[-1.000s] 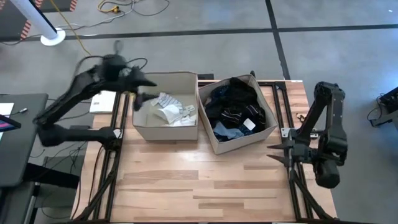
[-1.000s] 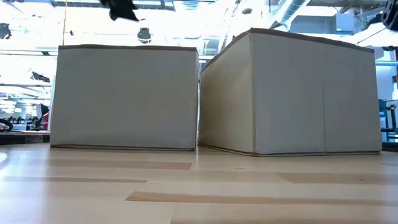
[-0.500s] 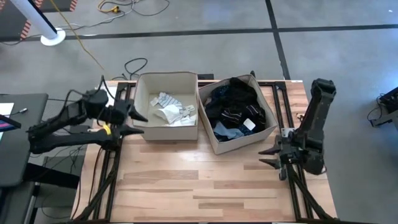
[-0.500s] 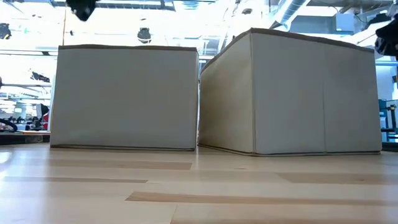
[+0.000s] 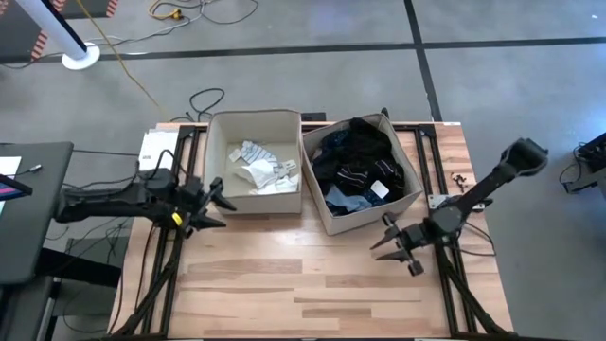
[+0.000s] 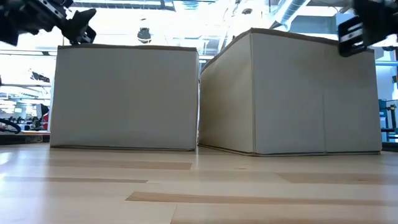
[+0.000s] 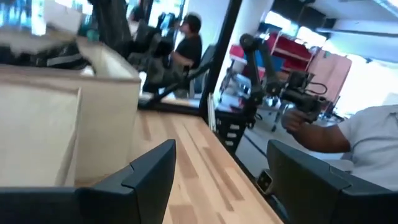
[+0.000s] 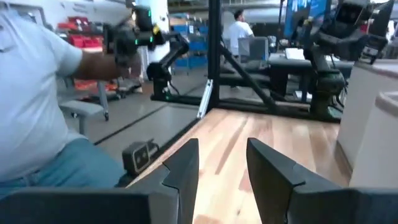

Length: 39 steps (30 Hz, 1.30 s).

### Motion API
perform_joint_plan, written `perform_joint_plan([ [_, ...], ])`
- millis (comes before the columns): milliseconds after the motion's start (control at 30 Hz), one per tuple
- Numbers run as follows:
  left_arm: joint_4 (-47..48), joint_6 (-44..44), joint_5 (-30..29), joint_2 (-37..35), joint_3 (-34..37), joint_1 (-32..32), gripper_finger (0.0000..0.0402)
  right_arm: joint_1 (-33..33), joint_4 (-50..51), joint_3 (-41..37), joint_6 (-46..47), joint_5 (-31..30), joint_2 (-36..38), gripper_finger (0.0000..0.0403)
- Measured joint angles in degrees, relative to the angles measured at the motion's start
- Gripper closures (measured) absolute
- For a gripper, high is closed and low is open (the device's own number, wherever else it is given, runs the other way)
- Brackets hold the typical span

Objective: Sort clothes
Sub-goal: Return to Home Position

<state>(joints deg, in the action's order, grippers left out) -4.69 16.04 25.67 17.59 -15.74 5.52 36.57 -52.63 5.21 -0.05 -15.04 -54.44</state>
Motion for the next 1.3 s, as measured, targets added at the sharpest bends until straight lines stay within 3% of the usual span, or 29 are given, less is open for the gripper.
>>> perform_joint_plan([
  [133, -8.62, -3.14, -1.91, 1.38, 5.64, -4.10, 0.0156, -6.25, -9.08, 0.02, -0.88, 7.47, -6.48, 0.0255],
  [267, -11.70, -4.82, -1.80, 2.06, 7.73, -6.51, 0.0156, -10.77, -14.48, 0.02, 0.81, 9.39, -11.91, 0.0255],
  [433, -17.85, -0.46, 7.13, 0.96, 5.61, -8.75, 0.0156, -14.85, -22.22, 0.24, 1.39, 16.40, -9.04, 0.0256],
  [633, -26.15, 2.63, 13.58, 0.39, 3.51, -13.63, 0.0156, -12.96, -21.54, 3.19, -0.30, 22.45, -6.53, 0.0258],
  [833, -20.56, 2.63, 12.94, 4.23, 3.54, -20.12, 0.0156, -8.07, -16.20, 5.96, 3.34, 22.53, -10.04, 0.0259],
  [1033, -19.41, -3.71, 4.06, 13.11, 6.53, -27.87, 0.0157, -2.04, -17.73, 6.66, 1.45, 16.63, -18.94, 0.0265],
  [1300, -34.78, -4.73, 0.61, 19.77, 13.69, -27.92, 0.0182, -5.09, -36.51, 1.48, 3.33, 15.97, -29.95, 0.0296],
])
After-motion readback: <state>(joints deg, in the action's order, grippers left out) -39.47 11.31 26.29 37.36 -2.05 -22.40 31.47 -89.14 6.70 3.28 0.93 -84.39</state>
